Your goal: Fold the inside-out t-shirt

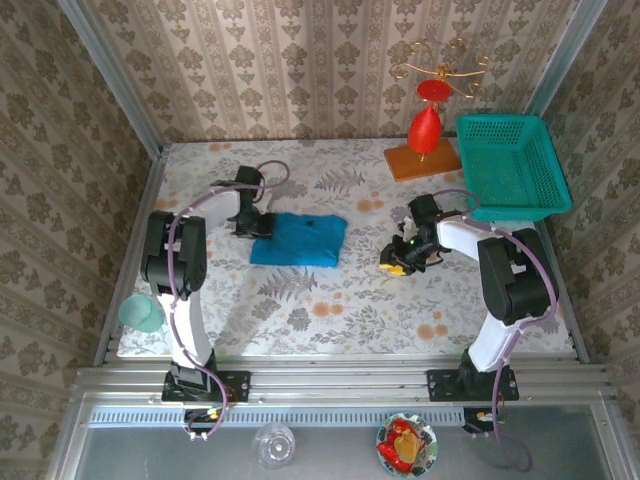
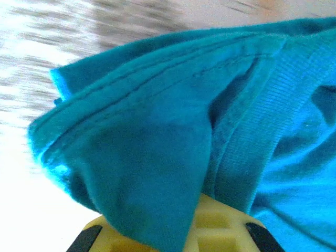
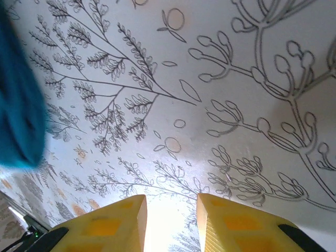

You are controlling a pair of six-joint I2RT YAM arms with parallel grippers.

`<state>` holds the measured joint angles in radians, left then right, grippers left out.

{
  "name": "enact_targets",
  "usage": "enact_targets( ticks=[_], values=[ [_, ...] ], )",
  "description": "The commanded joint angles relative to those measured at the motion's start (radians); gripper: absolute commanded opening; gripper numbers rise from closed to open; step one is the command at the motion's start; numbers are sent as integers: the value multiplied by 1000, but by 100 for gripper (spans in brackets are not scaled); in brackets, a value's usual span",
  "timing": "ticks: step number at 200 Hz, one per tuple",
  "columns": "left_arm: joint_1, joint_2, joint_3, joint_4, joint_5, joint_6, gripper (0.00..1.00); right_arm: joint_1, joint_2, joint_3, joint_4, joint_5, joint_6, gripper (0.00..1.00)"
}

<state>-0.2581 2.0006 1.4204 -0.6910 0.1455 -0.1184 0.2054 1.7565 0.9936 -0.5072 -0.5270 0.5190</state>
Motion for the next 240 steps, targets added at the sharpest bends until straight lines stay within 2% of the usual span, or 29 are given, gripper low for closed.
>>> enact_targets(
  ticks=[1,28,78,127,188,240],
  values=[
    [65,53,78,-137,-249,149,3,-3,-32,3,-53,33,-26,33],
    [131,150,222,-194,-371,208,4,-6,-43,-11,-63,35,-34,33],
    [247,324,520,-256,-433,326,4,-12,-88,-24,-88,53,-44,33],
    [341,409,687,-286,-475,360,3,-15,-124,-11,-147,75,-59,32],
    [432,428,736,-262,-448,366,5,-15,-117,31,-183,60,-51,32],
    [442,506,834,-287,-436,367,11,-15,-115,75,-224,71,-54,32]
  ],
)
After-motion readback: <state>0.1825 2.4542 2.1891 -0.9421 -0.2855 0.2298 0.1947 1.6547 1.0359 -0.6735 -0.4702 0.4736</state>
